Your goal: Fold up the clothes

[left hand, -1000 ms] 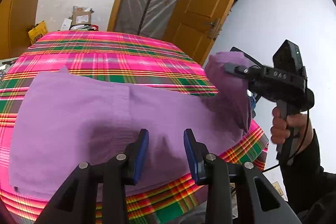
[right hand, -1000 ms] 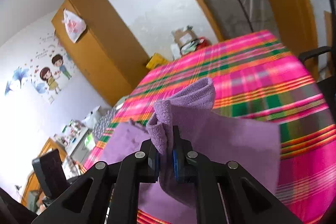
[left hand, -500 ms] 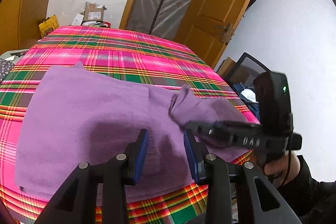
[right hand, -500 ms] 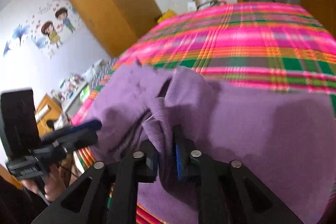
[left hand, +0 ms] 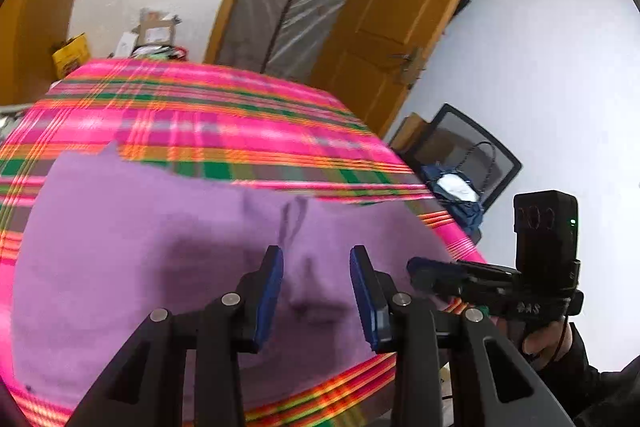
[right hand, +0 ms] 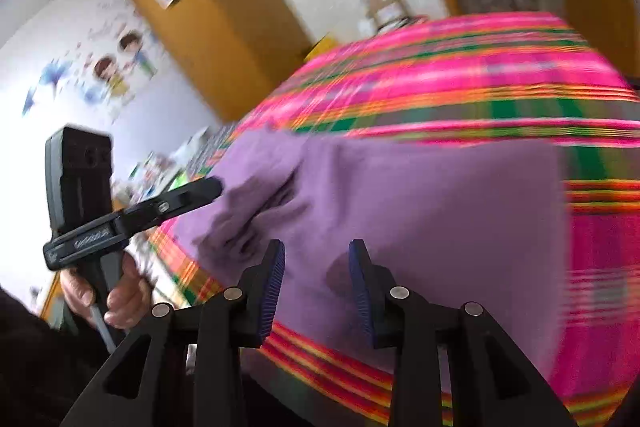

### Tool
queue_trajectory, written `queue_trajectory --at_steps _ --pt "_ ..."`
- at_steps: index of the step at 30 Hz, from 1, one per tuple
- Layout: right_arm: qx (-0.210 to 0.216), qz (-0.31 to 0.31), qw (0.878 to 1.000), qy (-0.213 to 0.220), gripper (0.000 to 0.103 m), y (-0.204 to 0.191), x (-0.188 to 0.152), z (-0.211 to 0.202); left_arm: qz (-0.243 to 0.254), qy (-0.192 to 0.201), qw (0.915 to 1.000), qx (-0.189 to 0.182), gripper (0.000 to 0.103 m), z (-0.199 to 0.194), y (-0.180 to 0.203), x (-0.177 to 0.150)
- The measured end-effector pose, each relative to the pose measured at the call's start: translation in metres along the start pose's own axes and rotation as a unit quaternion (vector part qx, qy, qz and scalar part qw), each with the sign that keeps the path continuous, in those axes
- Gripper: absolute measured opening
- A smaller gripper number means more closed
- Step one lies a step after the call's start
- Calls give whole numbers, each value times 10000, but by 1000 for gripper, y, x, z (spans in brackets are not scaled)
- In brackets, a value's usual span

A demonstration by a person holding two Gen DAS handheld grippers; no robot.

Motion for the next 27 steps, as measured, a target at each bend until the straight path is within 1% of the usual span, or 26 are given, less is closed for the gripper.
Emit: queue_trajectory --at_steps 4,5,6,9,11,12,16,19,20,21,23,26,27 --pt "-760 448 9956 328 33 50 8 -21 243 -155 9991 -314 35 26 23 6" --pt "-873 550 9940 359 26 60 8 -25 256 -209 9989 -334 35 34 24 6" --pt "-979 661 9923 366 15 71 7 -28 254 -275 9987 -338 35 42 24 5" --pt "-1210 811 9887 346 14 88 1 -33 28 -669 9977 -103 35 65 8 -11" --pt "-1309 776 9879 316 14 91 -4 -34 -130 -945 9954 95 35 75 -3 -26" --pt "-1357 707 9878 284 14 90 -5 -31 -157 -992 9949 138 34 76 -5 -30" --pt "-1717 128 9851 -27 14 90 -18 -20 -18 -986 9948 249 34 68 -3 -43" --pt "-1726 69 9849 113 15 92 -18 -34 -164 -942 9953 177 34 64 -3 -44" --pt "-1745 72 9845 187 19 94 -19 -42 -246 -910 9954 152 34 63 -4 -43" --pt "-1773 42 9839 241 28 95 -20 -48 -319 -877 9955 128 34 61 -4 -42" --pt "-1811 -122 9830 276 31 92 -27 -55 -360 -825 9959 100 34 57 -4 -40" --pt "-1881 -346 9815 128 40 82 -42 -51 -331 -797 9962 98 34 54 -4 -41" --pt "-1904 -421 9808 79 40 79 -47 -49 -311 -801 9962 99 34 54 -3 -42"
Point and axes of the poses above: each gripper's, at about its wrist camera, not at the fingertips, and z roughly the way its jaws point, y to its right, x to its top, the point moved 10 cm from there along z, roughly the way its jaws point, and after that the axes turned 12 degrees about -x, right-handed, at the moved point
